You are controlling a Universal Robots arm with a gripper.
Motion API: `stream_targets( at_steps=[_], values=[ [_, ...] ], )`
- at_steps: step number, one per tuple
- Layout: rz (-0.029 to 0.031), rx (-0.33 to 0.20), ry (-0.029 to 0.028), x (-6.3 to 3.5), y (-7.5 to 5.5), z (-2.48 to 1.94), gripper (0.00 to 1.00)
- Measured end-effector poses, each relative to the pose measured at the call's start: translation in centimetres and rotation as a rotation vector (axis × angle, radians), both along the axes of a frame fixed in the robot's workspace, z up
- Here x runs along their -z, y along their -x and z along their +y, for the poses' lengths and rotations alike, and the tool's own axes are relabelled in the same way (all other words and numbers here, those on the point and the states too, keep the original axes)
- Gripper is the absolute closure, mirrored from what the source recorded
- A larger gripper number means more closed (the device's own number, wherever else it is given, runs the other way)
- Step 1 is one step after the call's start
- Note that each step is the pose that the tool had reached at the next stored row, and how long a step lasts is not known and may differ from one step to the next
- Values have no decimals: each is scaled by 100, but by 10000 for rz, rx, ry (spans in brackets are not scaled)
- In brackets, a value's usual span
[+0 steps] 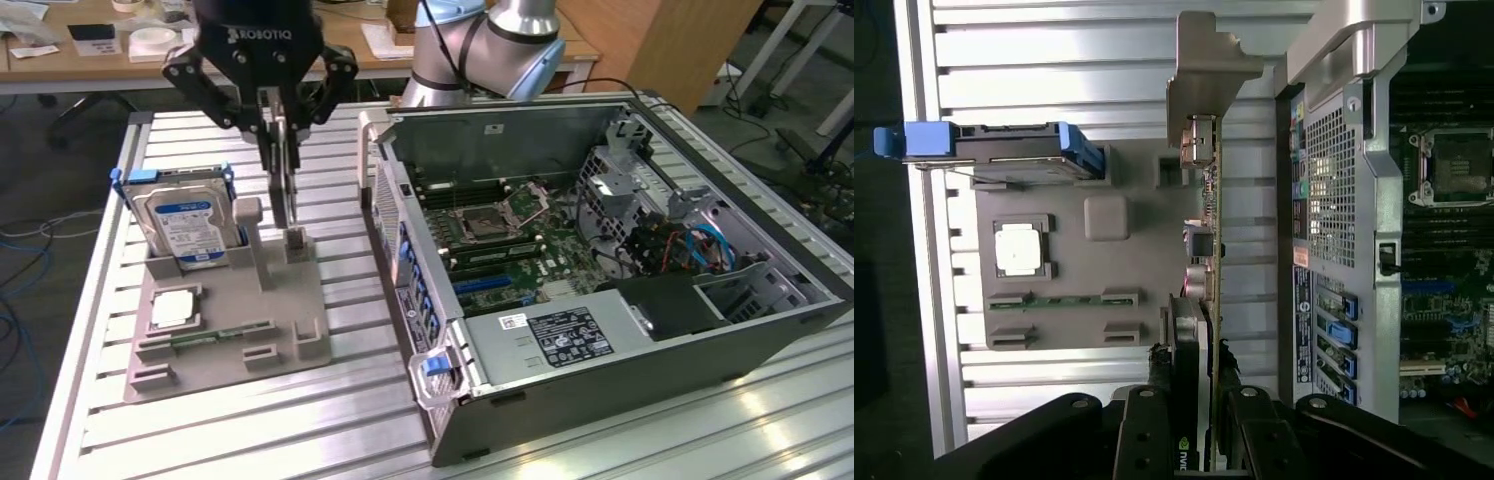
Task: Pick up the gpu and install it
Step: 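Pick up the gpu and move the gpu toward the slot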
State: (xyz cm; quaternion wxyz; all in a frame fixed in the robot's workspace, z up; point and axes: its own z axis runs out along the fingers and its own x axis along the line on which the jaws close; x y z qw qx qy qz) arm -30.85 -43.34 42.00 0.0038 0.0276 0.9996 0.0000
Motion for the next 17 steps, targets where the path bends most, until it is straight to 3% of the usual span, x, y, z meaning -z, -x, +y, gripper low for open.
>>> stream_targets(
  at_steps=[9,14,15,17],
  values=[
    [0,0,14,-266,0,0,73],
    [-1,0,7,-277,0,0,73],
    [1,1,-33,-278,1,1,73],
    [0,1,-222,-277,0,0,73]
  ],
)
